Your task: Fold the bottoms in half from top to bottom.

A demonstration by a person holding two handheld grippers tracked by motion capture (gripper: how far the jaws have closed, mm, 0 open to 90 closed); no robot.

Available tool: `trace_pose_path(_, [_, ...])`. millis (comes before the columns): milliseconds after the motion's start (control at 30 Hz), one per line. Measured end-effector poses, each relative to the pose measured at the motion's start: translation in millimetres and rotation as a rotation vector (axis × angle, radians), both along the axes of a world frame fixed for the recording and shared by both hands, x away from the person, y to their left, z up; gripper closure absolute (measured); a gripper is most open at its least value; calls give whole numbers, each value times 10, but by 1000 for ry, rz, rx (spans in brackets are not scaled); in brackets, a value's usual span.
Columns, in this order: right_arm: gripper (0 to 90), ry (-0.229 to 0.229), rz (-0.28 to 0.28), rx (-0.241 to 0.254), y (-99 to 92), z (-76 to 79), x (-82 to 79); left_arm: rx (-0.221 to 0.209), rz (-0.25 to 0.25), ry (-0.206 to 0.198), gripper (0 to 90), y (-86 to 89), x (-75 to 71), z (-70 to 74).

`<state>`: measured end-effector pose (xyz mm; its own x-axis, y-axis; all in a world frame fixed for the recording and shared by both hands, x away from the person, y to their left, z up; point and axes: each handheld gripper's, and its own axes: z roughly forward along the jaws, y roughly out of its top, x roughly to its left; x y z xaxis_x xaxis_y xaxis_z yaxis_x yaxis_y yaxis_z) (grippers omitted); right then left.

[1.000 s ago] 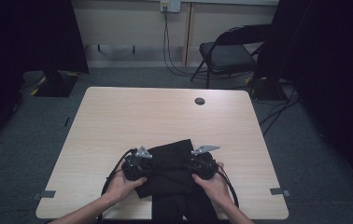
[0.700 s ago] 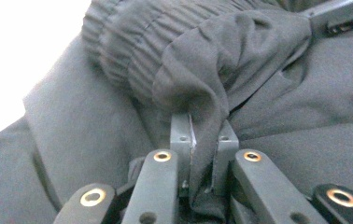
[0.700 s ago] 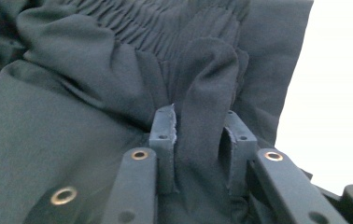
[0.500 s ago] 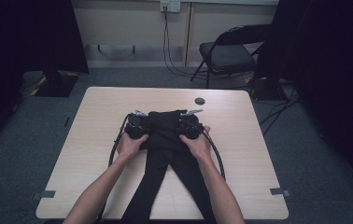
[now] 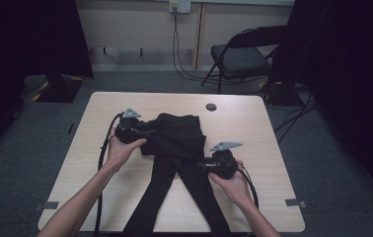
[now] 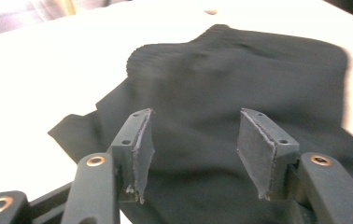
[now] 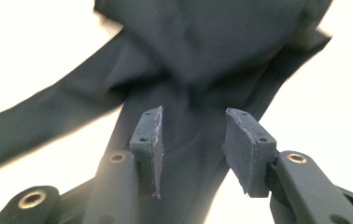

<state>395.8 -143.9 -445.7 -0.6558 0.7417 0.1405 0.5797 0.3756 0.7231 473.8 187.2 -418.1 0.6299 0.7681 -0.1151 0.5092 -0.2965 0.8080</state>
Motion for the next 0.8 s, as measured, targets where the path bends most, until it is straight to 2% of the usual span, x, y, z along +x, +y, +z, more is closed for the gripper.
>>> trace_pose_path(67, [590,6,10,-11,-18,-36,-154,0,-69,-5,496,-40,-201,-3])
trace_pose_path(100, [596,25,17,-1,-32,-64,-212,-6,-108,1,519,-67,-300,-28])
trace_pose_path(167, [617,18,7,-37,-53,-120,-321,-3,-182,39,552,-140,-496,-110])
trace_pose_path(233, [624,37,7,-29,-90,-185,-394,-25,-239,86,570,-176,-644,-204])
trace_pose_path(267, [639,39,2,-23,-102,-209,-417,-16,-249,98,557,-190,-689,-242])
trace_pose_path(300, [650,48,3,-17,-107,-227,-426,4,-268,129,544,-215,-735,-308])
trace_pose_path(367, [649,56,6,-24,-100,-274,-429,21,-284,165,482,-236,-769,-414])
trace_pose_path(400, [655,64,-6,-26,-93,-307,-417,23,-308,180,439,-246,-775,-461])
trace_pose_path(467, [660,70,4,-37,-67,-344,-398,5,-325,200,400,-278,-788,-503])
trace_pose_path(500, [681,69,2,-43,-53,-350,-396,12,-332,192,393,-308,-796,-507])
trace_pose_path(533, [732,68,3,-43,-36,-359,-392,56,-317,173,395,-357,-815,-518])
trace_pose_path(600, [803,56,0,-44,3,-362,-398,81,-328,180,381,-425,-814,-582])
trace_pose_path(633, [844,51,-1,-49,21,-357,-407,106,-322,163,386,-455,-816,-604])
trace_pose_path(667, [886,43,3,-46,31,-345,-422,122,-327,163,410,-463,-811,-608])
trace_pose_path(700, [890,35,7,-43,34,-337,-430,158,-305,145,450,-482,-808,-624])
trace_pose_path(800, [894,15,28,-23,46,-283,-471,196,-314,128,746,-499,-808,-642])
